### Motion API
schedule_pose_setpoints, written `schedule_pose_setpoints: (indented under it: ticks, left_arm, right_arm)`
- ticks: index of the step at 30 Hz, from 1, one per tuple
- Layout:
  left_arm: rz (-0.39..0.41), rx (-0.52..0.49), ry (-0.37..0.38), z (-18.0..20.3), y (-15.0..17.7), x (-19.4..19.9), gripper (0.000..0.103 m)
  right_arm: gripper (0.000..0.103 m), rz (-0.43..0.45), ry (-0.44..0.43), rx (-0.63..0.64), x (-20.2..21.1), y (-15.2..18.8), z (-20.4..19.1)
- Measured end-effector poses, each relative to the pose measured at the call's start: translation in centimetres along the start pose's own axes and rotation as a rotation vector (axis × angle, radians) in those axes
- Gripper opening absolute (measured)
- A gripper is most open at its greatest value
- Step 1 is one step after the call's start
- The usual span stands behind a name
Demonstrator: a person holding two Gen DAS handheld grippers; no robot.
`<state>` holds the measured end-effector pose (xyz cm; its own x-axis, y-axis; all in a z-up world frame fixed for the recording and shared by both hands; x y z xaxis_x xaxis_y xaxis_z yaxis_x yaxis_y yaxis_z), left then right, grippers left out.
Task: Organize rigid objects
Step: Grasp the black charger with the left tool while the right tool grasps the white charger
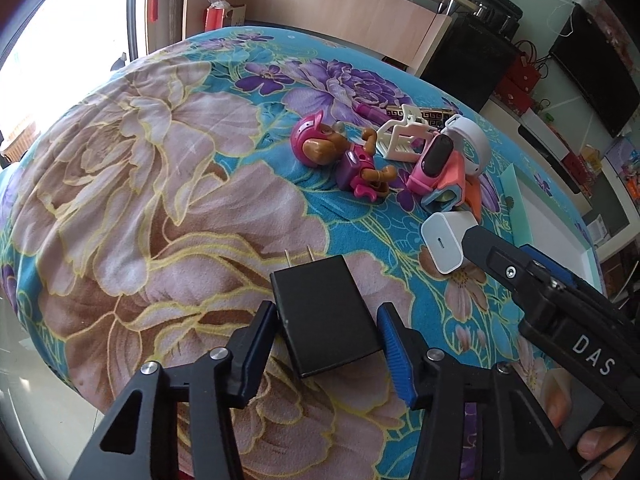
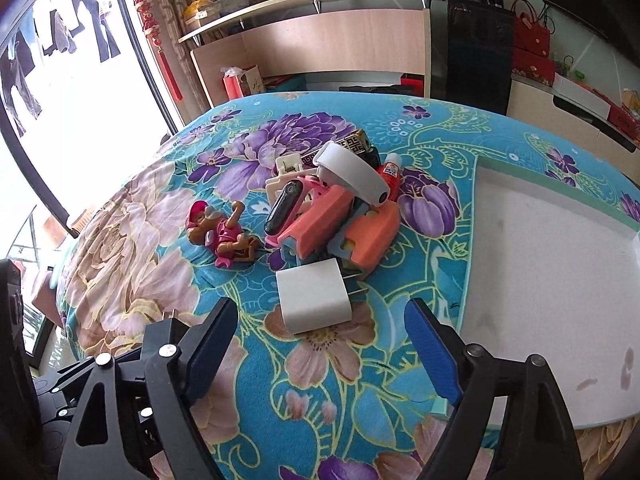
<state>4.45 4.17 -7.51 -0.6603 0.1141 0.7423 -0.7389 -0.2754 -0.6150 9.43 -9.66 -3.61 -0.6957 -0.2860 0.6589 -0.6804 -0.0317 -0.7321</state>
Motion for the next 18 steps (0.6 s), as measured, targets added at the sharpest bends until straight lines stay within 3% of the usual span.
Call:
schedule_pose_setpoints:
  ticks: [7, 13, 18]
  left_arm:
    - [0.012, 0.005, 0.006, -0.4, -0.7, -0.7, 0.055]
    - [0.02, 0.009, 0.008, -0.5, -1.2, -1.3, 0.055]
    - [0.027, 0.0, 0.001, -0.4, -1.4, -1.3, 0.054]
  right_arm:
    - [0.07, -0.065, 0.012, 0.023, -2.9, 0.8, -0.4]
    - [0.05, -0.09, 0.04, 0.039, -4.3, 1.3, -0.3]
    - [0.049, -0.082, 0.023, 0.026, -4.1, 1.2, -0.3]
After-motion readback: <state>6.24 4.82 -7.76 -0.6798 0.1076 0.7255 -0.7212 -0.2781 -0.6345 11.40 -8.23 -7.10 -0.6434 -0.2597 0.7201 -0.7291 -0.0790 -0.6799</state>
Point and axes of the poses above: each gripper's, at about its wrist camera, not at the fingertips, and x roughly against the way its jaws point, z to its right, y to its underside, the point moved 6 cm from there along -x, roughly the way its jaws point, and after that the axes turned 11 degrees about z, right-handed, at the moved point
